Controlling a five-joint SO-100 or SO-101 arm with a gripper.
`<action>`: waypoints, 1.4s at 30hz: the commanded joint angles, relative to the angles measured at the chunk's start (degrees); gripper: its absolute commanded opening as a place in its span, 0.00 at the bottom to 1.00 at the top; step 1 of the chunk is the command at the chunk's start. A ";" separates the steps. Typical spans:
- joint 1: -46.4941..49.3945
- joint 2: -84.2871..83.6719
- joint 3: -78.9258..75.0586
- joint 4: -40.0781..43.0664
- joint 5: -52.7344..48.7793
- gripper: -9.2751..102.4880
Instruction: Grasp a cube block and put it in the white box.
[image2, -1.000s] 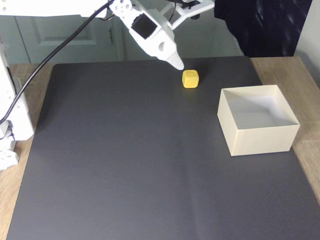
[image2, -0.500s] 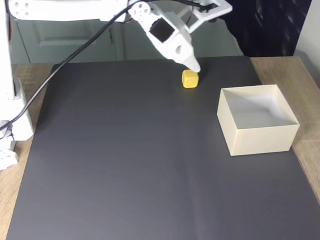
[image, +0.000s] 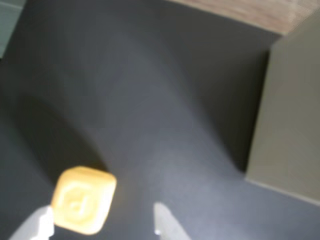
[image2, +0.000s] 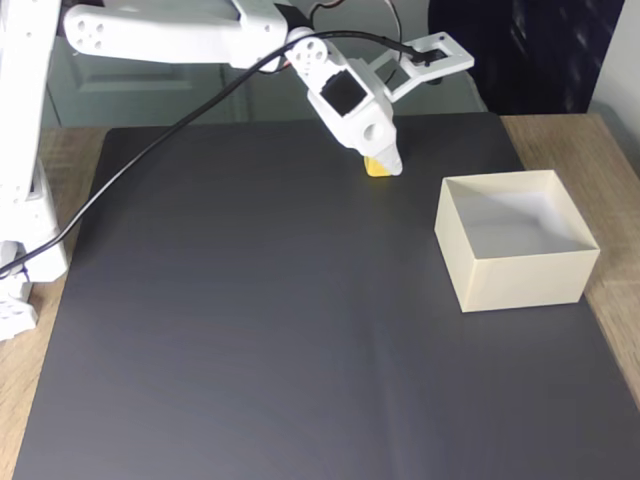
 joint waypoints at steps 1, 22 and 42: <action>-0.97 -0.53 -4.39 -0.53 -0.09 0.33; -3.43 -5.27 -6.94 0.18 -0.18 0.28; -3.52 -6.86 -7.91 -0.62 2.55 0.18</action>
